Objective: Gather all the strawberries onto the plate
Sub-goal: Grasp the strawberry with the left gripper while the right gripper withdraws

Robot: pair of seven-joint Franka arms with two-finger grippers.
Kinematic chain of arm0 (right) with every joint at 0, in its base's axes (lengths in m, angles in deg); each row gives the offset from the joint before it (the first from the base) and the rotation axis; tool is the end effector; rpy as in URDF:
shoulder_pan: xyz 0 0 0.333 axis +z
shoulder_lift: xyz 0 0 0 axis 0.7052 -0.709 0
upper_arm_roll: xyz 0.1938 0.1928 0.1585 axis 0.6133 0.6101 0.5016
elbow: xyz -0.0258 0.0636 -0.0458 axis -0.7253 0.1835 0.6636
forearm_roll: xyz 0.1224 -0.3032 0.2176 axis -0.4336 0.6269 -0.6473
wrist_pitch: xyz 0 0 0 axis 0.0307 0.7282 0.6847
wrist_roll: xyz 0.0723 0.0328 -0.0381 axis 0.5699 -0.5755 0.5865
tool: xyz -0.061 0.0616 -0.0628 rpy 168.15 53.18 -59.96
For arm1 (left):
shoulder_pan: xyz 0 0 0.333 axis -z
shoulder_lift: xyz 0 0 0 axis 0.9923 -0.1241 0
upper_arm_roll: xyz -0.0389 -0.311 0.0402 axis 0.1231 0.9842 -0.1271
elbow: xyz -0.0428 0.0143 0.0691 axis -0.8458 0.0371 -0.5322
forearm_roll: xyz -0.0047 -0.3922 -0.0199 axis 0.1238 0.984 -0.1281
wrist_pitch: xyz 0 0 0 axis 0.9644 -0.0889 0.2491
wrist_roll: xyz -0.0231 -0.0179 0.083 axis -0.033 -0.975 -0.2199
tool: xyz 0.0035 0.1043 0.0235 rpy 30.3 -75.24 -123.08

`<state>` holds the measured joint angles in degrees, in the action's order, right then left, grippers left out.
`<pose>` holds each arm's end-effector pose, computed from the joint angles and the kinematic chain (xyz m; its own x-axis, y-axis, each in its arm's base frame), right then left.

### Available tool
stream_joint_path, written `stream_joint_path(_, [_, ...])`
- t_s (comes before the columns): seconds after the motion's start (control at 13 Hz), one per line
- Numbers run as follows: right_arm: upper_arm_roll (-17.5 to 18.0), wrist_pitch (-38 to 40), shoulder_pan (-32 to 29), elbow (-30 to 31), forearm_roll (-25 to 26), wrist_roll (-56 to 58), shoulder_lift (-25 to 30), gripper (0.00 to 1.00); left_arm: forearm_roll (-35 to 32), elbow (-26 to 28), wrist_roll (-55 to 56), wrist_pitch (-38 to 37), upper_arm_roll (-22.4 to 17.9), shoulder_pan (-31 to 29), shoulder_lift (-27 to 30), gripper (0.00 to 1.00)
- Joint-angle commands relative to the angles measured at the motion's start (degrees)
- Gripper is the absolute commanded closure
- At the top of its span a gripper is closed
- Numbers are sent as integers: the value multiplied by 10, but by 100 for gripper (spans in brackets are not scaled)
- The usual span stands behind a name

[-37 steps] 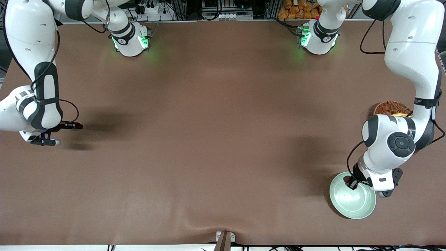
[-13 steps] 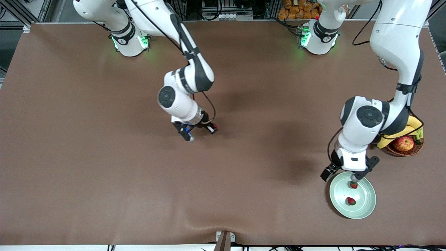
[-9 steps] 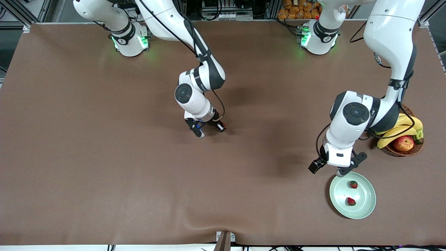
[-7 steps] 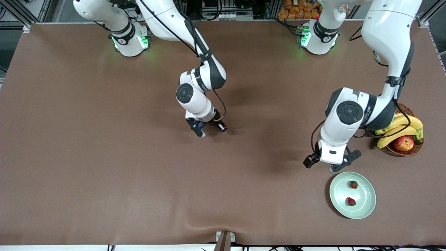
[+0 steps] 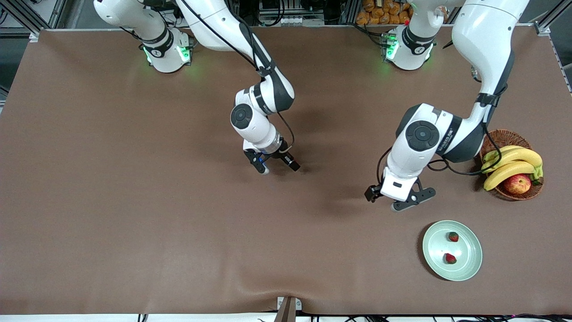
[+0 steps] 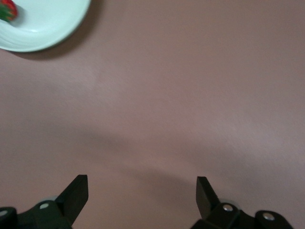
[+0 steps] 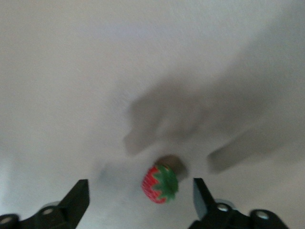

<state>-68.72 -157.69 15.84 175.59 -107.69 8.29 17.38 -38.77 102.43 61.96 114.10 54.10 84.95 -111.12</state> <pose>0.5032 0.4673 0.1957 0.6189 -0.7390 -0.2663 -0.7828 -0.5524 -0.2865 0.6184 -0.2419 0.3019 0.9286 0.3399 0.1487 0.3403 -0.9400 0.0238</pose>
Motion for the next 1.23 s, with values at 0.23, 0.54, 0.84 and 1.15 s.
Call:
stream_joint_path(0.23, [-91, 154, -41, -87, 9, 1, 6, 0, 70, -19, 101, -6, 5, 55, -26, 0])
stream_joint_path(0.54, [-174, 241, -43, -116, 12, 9, 8, 0, 65, -63, 304, -6, 4, 141, -72, 0])
stream_joint_path(0.84, [-253, 336, -45, -130, 13, 74, 11, 0, 61, -80, 519, 0, -2, 229, -122, 0])
stream_joint_path(1.15, [-256, 428, -129, -135, 18, 166, 38, 0, 63, -134, 731, 0, -18, 261, -161, 0])
